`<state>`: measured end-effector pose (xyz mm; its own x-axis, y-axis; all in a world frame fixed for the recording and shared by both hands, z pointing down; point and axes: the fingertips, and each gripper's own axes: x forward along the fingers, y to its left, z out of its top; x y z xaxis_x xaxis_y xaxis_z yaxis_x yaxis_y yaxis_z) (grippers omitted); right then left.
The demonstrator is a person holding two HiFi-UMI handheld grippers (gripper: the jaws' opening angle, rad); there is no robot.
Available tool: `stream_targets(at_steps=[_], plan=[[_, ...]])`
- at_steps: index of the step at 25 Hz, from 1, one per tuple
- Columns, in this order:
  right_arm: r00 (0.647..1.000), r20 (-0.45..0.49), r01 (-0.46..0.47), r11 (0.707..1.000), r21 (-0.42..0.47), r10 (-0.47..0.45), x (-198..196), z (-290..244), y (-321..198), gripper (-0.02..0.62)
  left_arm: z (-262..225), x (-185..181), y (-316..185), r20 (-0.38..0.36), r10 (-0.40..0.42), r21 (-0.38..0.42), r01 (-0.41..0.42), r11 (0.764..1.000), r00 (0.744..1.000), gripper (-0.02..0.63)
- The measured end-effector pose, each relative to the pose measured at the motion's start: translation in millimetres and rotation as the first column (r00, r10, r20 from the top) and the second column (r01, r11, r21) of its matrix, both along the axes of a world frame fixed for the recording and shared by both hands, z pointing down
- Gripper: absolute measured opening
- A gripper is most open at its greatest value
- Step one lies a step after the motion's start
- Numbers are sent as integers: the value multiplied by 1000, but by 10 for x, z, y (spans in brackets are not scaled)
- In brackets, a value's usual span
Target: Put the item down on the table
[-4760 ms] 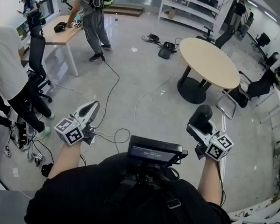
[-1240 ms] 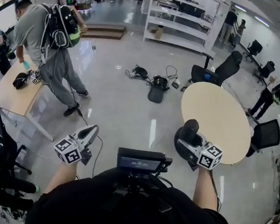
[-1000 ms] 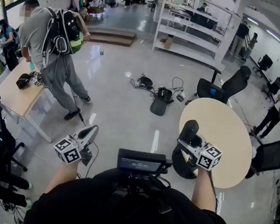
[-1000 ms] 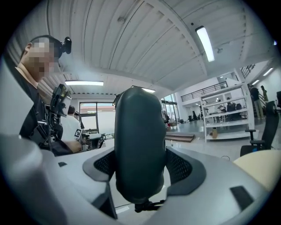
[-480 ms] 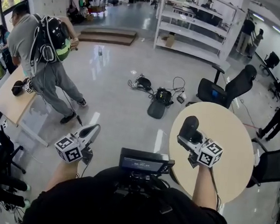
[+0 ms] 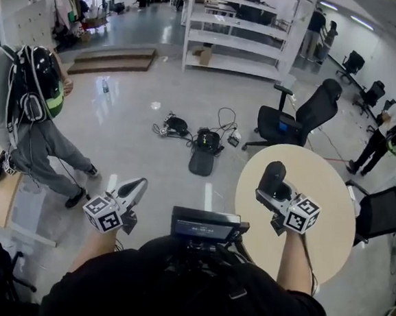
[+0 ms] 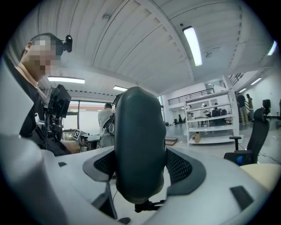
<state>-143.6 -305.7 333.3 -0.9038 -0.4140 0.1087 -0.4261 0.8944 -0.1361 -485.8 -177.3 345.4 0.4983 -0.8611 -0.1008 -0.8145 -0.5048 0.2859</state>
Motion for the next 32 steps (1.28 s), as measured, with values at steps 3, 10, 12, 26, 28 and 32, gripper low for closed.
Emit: stream_targets(at_steps=[3, 10, 12, 26, 28, 32], plan=[[999, -1, -53, 999, -11, 53, -247, -63, -222, 344, -56, -319, -427, 10, 54, 5, -54, 999, 999, 2], [995, -15, -100, 995, -28, 100, -1063, 11, -621, 344, -51, -1115, -1209, 19, 134, 4, -134, 991, 991, 2], [995, -33, -96, 995, -40, 95, -1206, 79, -720, 344, -40, -1227, -1327, 8, 137, 7, -137, 991, 991, 2], [988, -140, -73, 994, -86, 61, -1553, 209, -1432, 344, 153, -1759, -1555, -44, 29, -32, -30, 999, 999, 2], [987, -150, -77, 993, -86, 63, -1521, 257, -1458, 343, 211, -1677, -1628, -39, 54, -43, -56, 998, 998, 2], [985, -150, -96, 993, -63, 86, -1287, 222, -1589, 344, 180, -1330, -1855, -19, 112, -39, -112, 993, 994, 2]])
